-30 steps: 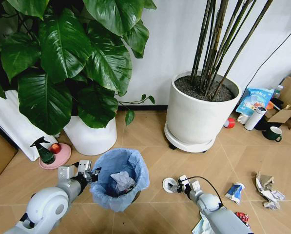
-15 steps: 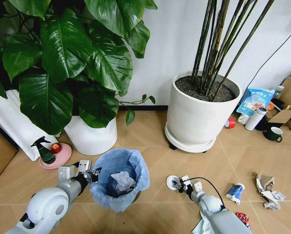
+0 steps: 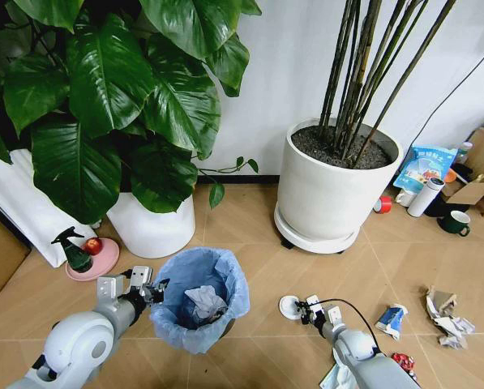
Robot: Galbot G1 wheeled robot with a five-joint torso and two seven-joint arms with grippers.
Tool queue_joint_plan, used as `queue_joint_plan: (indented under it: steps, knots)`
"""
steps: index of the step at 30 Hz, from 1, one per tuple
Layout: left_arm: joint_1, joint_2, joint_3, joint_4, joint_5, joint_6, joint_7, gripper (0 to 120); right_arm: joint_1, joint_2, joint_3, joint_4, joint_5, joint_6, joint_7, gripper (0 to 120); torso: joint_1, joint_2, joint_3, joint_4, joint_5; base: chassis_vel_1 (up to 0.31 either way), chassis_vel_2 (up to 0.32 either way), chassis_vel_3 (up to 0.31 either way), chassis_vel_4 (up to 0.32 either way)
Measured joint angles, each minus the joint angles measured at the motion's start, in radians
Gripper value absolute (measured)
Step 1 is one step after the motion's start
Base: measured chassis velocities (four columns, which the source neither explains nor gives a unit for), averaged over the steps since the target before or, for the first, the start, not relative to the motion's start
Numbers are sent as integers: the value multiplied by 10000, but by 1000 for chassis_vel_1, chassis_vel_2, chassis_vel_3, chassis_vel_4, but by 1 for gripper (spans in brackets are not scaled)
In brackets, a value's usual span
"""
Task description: Pick up the trash bin and place the garbage on the floor into it.
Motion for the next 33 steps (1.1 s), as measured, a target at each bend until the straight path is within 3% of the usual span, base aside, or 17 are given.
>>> queue_joint_plan:
  steps: [11,19,33]
  knots:
    - [24,93,0,-22,5,6,47,0,-307,-124,791,1736,456,18,317,0,0,0,-1,0,-2,0,0,0,0]
    - [-124,236,103,80,-23,40,104,0,-180,-1055,1253,4121,825,417,517,0,0,0,-2,0,-6,0,0,0,0]
    - [-1453,470,556,841,-327,215,265,0,400,-2319,33,7869,2277,-133,1561,0,0,0,-1,0,-2,0,0,0,0]
